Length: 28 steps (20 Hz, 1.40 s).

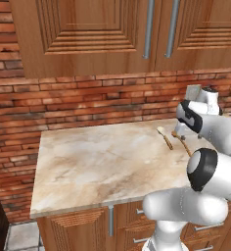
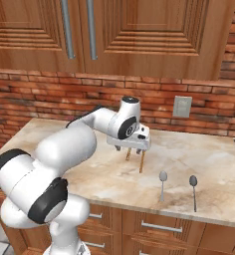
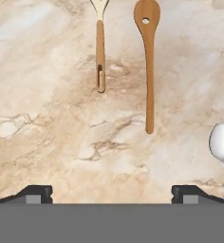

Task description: Organize the utensils by type. Pick up the wooden spoons from the counter and place them in the open cabinet. Then pick up the metallic utensils from the counter and place them in the open drawer.

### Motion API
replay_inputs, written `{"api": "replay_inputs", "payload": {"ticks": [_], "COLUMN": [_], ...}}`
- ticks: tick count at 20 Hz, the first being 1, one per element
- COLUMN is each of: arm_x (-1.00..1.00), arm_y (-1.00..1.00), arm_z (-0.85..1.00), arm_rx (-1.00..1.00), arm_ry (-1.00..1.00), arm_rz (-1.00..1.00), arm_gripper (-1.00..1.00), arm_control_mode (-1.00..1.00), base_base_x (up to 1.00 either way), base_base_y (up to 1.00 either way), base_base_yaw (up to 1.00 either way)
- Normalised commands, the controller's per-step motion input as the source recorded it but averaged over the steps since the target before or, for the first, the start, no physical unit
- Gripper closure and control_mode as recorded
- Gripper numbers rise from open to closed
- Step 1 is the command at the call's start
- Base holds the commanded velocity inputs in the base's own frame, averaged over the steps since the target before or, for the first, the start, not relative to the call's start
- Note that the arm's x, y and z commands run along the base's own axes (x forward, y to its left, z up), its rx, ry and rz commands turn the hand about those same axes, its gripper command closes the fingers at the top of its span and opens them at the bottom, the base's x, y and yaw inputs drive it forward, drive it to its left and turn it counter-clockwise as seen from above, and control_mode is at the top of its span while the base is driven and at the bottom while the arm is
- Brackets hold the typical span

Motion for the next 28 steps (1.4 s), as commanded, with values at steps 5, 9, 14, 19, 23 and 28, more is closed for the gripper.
{"api": "replay_inputs", "payload": {"ticks": [5, 9, 14, 19, 23, 28], "arm_x": [0.27, 0.27, 0.38, 0.41, 0.31, 0.24], "arm_y": [-0.19, -0.13, -0.18, -0.15, -0.13, -0.08], "arm_z": [-0.36, -0.25, -0.09, -0.29, -0.28, -0.28], "arm_rx": [0.00, 0.00, 0.01, 0.00, 0.00, 0.00], "arm_ry": [0.03, 0.04, 0.08, 0.04, 0.03, 0.03], "arm_rz": [0.00, 0.00, 0.00, 0.00, 0.00, 0.00], "arm_gripper": [-1.00, -1.00, -1.00, -1.00, -1.00, -1.00], "arm_control_mode": [-1.00, -1.00, -1.00, -1.00, -1.00, -1.00], "base_base_x": [0.00, 0.00, 0.00, 0.00, 0.00, 0.00], "base_base_y": [0.00, 0.00, 0.00, 0.00, 0.00, 0.00], "base_base_yaw": [0.00, 0.00, 0.00, 0.00, 0.00, 0.00]}}
